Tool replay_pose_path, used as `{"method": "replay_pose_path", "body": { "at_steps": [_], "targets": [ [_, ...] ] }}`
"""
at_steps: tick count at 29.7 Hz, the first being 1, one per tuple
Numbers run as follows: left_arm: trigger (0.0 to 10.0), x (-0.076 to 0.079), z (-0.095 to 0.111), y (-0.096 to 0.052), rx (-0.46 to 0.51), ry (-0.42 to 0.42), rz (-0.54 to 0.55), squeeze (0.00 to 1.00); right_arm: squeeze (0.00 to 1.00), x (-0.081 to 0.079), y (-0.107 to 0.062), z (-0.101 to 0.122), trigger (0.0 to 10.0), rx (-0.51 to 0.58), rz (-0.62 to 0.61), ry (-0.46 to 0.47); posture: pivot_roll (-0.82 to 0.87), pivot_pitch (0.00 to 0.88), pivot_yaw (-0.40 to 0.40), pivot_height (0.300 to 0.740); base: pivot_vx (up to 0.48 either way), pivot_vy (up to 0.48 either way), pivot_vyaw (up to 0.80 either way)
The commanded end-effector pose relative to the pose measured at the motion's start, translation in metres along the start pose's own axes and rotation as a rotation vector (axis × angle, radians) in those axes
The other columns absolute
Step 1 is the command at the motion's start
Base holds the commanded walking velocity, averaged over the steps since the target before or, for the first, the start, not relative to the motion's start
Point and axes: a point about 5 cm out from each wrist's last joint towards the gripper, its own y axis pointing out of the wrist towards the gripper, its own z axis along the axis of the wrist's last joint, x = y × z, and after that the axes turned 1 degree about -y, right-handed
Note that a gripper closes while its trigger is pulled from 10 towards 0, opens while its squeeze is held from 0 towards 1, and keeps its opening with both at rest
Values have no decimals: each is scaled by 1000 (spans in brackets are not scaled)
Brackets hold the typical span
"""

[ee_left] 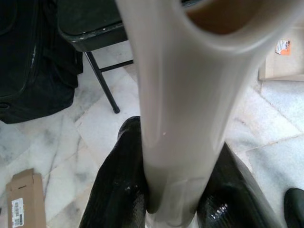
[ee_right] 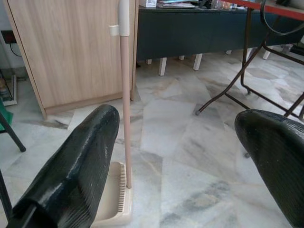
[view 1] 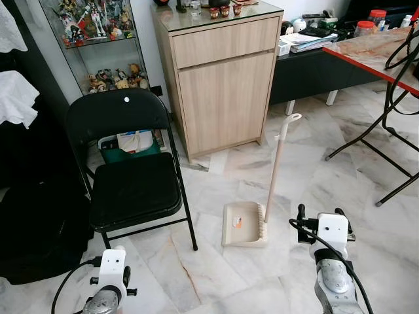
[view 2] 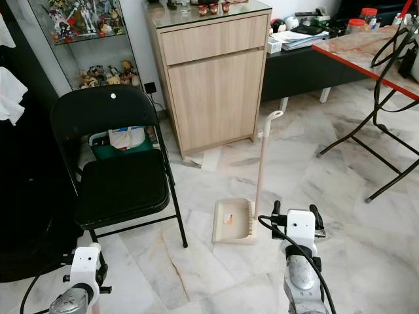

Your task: Sweep floor

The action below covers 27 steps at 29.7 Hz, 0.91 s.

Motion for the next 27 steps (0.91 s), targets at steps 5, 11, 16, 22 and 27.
{"method": "replay_pose_path", "body": {
  "at_steps": [5,11,16,22,27],
  "targets": [
    [10000,-5,0,0,4,24,4,0,0,0,-2,-4,10000,-37,-32,29,-169,0,72,740,48,0,0],
    [10000,-5,1,0,4,24,4,0,0,-1,1,-3,10000,-42,-37,40,-170,0,75,740,259,0,-400],
    [10000,-4,0,0,4,29,-3,0,0,-2,0,-2,10000,-27,-37,27,-169,0,81,740,280,0,-160],
    [10000,-4,1,0,4,35,-9,0,0,-4,-2,-3,10000,-31,-35,29,-166,0,84,740,281,0,0],
    [10000,-3,1,0,4,37,-13,0,0,-6,-2,-2,10000,-23,-12,7,-167,0,85,740,279,0,0]
  ]
}}
